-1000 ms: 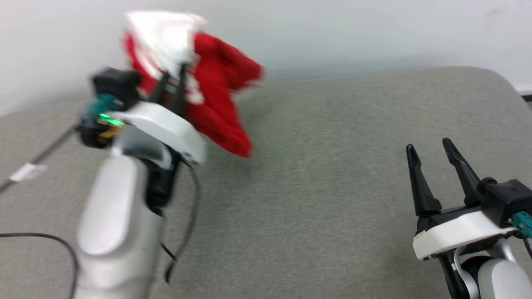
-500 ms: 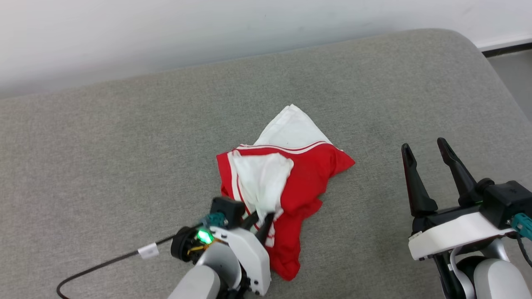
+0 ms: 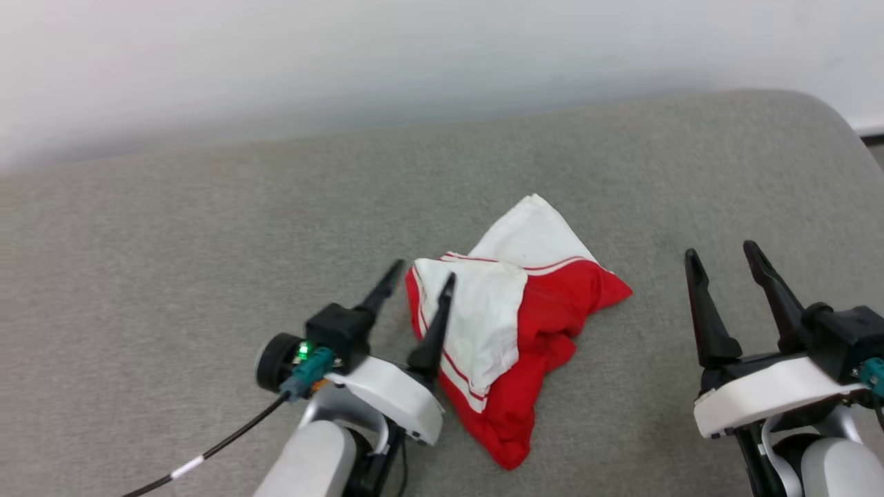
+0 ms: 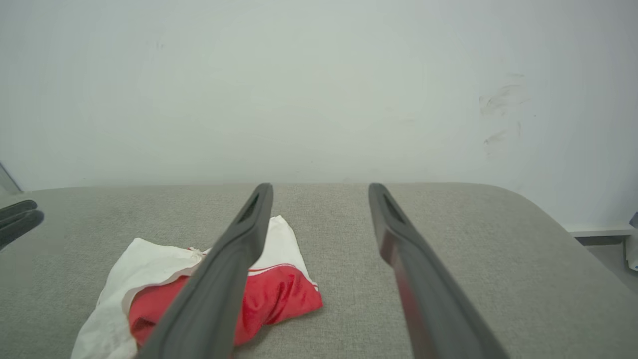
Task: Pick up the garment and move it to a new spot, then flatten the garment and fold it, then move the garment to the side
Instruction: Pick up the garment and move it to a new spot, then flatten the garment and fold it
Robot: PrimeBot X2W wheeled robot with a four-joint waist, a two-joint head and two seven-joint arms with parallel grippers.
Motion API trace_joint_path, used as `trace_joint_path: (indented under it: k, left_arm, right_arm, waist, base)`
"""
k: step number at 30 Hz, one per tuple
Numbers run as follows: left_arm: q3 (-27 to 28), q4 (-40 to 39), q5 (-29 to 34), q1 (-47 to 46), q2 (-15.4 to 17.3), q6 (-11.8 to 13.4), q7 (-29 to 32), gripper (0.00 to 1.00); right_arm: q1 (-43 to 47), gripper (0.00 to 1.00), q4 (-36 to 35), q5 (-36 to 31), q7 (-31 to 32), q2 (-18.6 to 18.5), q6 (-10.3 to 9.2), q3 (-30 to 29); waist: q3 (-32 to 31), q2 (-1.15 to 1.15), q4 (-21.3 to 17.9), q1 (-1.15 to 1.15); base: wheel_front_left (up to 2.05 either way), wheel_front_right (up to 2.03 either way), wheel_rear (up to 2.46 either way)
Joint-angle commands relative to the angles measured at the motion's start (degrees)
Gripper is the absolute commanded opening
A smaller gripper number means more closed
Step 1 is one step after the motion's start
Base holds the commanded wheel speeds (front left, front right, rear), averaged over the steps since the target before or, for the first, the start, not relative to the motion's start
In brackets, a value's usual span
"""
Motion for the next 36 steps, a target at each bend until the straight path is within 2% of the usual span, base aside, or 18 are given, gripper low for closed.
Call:
trace_joint_path:
  k: [1, 9, 14, 20, 30, 33, 36]
  left_arm:
    - [1.2, -0.6, 0.2, 0.6, 0.3, 1.3, -1.0, 1.00]
    - [9.6, -2.0, -0.5, 4.6, 4.2, 8.1, -5.2, 1.00]
    - [13.1, -3.5, -1.1, 9.3, 7.6, 10.0, -5.0, 1.00]
    - [13.0, -6.4, -1.3, 13.2, 8.8, 10.7, -3.3, 1.00]
    - [12.4, -8.3, -1.5, 13.6, 9.1, 11.0, -1.9, 1.00]
    - [11.5, -8.7, -1.8, 12.7, 9.2, 10.3, -0.8, 1.00]
    - [8.8, -9.6, -2.0, 9.6, 8.6, 8.2, 2.1, 1.00]
  right_arm:
    - [1.1, 1.00, -0.3, 0.1, 0.4, -0.2, -0.04, -0.4]
    - [4.8, 1.00, -1.5, -0.1, 2.4, -0.5, -0.04, -1.3]
    - [7.0, 1.00, -2.1, -0.7, 3.3, -0.5, -0.04, -1.0]
    - [8.8, 1.00, -2.9, -1.2, 4.0, -0.4, -0.04, -1.0]
    - [9.2, 1.00, -3.4, -0.7, 4.4, -0.1, -0.04, -1.0]
    - [8.9, 1.00, -3.4, -0.6, 4.3, 0.0, -0.04, -1.0]
    - [8.4, 1.00, -3.6, -0.6, 4.5, 0.0, -0.04, -1.2]
  waist:
    - [-2.3, 0.00, 2.0, 0.00]
    - [-6.0, 0.00, 4.9, 0.00]
    - [-7.7, 0.00, 5.1, 0.00]
    - [-8.5, 0.00, 4.9, 0.00]
    - [-8.4, 0.00, 4.6, 0.00]
    - [-8.4, 0.00, 4.5, 0.00]
    - [-7.6, 0.00, 4.5, 0.00]
  base:
    - [0.00, 0.00, 0.00]
    - [0.00, 0.00, 0.00]
    - [0.00, 0.00, 0.00]
    - [0.00, 0.00, 0.00]
    - [0.00, 0.00, 0.00]
    - [0.00, 0.00, 0.00]
    - [0.00, 0.00, 0.00]
